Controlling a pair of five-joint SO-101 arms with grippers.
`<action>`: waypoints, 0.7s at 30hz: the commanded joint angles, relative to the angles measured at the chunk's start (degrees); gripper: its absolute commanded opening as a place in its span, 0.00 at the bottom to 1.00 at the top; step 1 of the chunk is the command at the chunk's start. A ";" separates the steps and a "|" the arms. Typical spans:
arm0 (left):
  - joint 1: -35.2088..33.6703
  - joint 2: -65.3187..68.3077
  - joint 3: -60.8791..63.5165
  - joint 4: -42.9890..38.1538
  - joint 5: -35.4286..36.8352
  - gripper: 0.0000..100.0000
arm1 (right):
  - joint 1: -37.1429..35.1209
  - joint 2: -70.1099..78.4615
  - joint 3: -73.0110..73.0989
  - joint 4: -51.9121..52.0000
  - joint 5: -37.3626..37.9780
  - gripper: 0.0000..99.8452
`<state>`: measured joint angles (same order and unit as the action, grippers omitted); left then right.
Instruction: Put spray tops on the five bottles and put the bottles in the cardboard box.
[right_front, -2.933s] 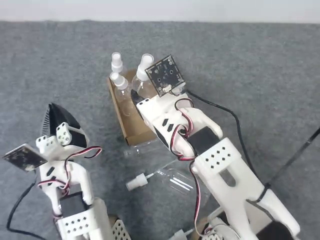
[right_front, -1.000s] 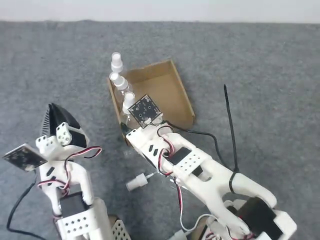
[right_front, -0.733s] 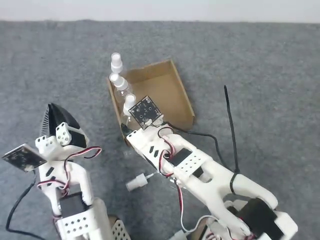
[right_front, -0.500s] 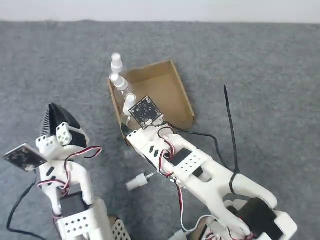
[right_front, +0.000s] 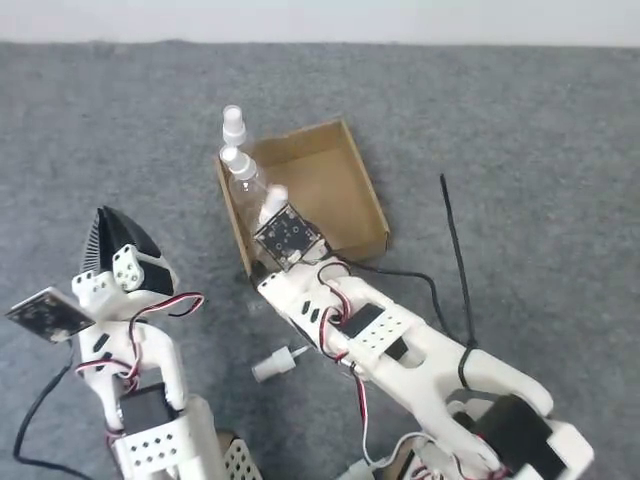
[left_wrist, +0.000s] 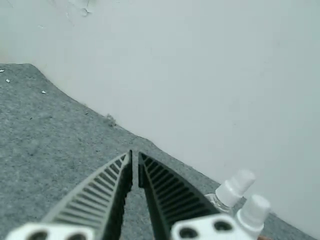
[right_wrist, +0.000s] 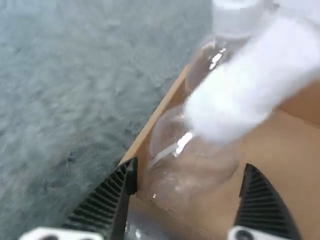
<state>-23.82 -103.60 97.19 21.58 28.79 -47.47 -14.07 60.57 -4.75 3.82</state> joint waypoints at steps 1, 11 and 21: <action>0.26 -0.79 -0.66 0.00 -0.53 0.01 | -0.31 -0.48 -0.70 -0.84 1.05 0.27; 0.26 -0.79 -0.66 0.00 -0.53 0.01 | -0.13 -0.92 -0.62 -0.75 1.14 0.27; 0.18 -0.79 -0.66 0.00 -0.53 0.01 | 0.04 -1.27 -1.05 2.86 1.23 0.27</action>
<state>-23.82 -103.60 97.19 21.58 28.79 -47.38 -14.07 60.57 -2.37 4.26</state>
